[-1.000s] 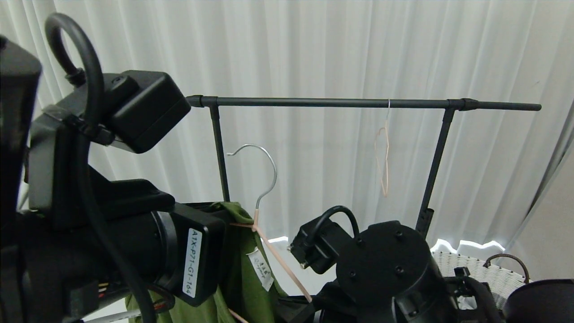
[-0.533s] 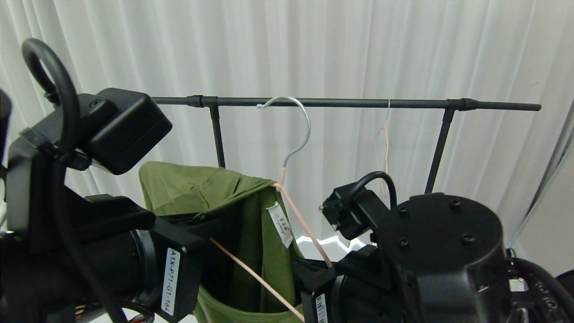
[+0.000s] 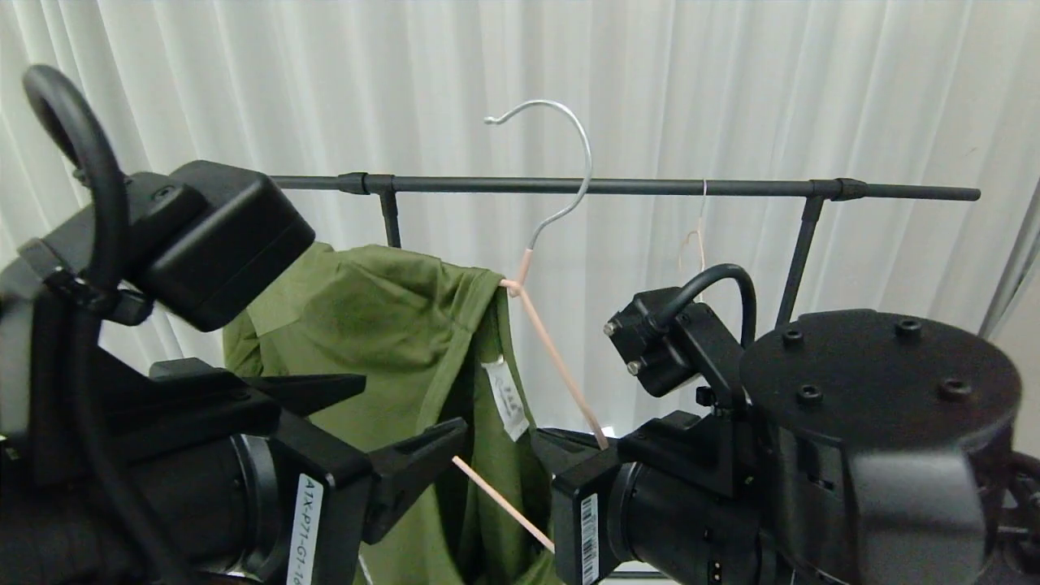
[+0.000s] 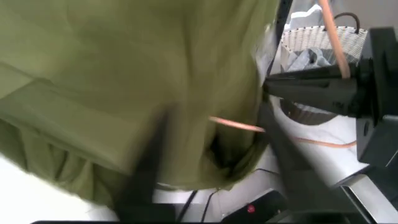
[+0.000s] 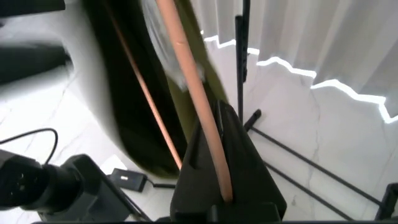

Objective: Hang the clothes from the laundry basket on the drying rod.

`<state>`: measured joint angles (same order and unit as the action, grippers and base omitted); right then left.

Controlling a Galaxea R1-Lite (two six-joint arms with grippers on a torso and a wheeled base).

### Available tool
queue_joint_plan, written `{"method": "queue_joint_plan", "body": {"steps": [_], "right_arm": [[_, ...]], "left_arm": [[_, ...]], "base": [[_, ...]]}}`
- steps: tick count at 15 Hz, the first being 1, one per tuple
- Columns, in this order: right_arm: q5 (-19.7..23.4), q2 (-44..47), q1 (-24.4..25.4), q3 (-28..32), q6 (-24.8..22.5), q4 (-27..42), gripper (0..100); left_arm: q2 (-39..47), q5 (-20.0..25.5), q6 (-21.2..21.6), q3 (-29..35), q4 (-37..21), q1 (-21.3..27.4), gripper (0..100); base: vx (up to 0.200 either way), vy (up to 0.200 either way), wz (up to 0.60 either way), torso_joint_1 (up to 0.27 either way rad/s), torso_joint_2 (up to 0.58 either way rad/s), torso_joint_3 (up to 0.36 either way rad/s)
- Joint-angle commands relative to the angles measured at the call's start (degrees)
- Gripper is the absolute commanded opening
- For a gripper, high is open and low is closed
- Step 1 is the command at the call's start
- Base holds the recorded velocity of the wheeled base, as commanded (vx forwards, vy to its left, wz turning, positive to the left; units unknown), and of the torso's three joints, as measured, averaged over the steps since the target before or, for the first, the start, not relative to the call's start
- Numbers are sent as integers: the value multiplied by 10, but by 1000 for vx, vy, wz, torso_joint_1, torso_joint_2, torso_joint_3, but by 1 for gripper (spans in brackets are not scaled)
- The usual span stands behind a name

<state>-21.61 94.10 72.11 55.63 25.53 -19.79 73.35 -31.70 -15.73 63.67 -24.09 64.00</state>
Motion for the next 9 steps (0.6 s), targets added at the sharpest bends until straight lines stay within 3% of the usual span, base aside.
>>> {"method": "queue_joint_plan", "body": {"steps": [1, 3, 5, 8, 9], "right_arm": [[-6, -5, 0, -2, -1, -1, 0], [-11, -13, -1, -5, -4, -1, 0], [-14, -23, -6, -18, -21, -1, 0], [-11, -58, -7, -82, -59, -1, 0], [-4, -75, -7, -109, -78, 0, 0]], "left_arm": [[-17, -2, 1, -9, 0, 2, 100], [-54, -3, 25, -41, 0, 2, 100], [-110, -3, 80, -78, 0, 0, 100], [-199, 13, 209, -89, 0, -5, 100], [-210, 29, 235, -88, 0, -5, 100]], "base": [[0, 0, 0, 0, 0, 0], [0, 0, 0, 0, 0, 0], [0, 0, 0, 0, 0, 0], [0, 0, 0, 0, 0, 0], [0, 0, 0, 0, 0, 0]]}}
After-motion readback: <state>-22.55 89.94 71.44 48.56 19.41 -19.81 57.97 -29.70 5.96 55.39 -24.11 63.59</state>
